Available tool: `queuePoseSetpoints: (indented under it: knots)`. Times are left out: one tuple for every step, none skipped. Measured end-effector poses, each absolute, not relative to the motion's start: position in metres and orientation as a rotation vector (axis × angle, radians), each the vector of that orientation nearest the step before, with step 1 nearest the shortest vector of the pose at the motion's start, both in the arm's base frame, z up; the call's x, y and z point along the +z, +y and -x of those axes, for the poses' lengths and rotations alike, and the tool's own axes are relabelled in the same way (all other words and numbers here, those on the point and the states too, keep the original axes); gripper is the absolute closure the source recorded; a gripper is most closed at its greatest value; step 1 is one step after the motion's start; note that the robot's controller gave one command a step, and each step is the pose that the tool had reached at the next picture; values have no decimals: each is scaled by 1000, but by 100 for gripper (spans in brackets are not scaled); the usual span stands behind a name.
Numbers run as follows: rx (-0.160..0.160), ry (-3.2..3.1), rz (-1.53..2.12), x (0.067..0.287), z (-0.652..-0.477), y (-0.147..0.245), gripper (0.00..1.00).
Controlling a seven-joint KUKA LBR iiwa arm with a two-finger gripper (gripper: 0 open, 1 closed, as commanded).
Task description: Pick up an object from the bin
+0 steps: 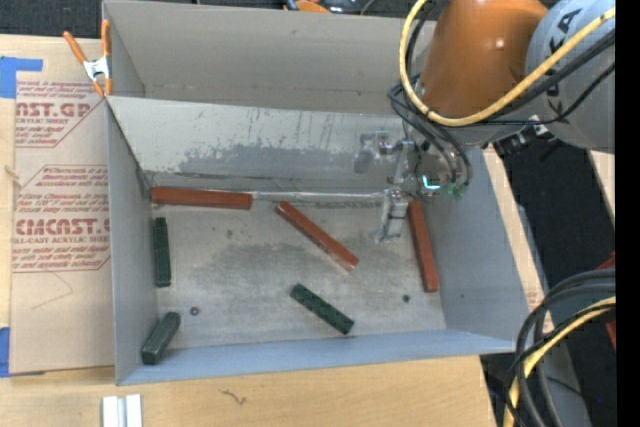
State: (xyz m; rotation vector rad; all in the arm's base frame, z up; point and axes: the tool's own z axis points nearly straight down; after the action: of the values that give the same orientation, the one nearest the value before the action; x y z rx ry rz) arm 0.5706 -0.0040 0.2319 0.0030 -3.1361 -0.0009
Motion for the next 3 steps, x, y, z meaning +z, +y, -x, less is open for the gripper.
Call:
queuePoseSetpoints:
  knots:
    - [-3, -3137, 4, 65, -588, 53, 0]
    - [0, -3140, 21, 69, -571, 31, 0]
    - [-1, -3144, 19, 70, -573, 33, 100]
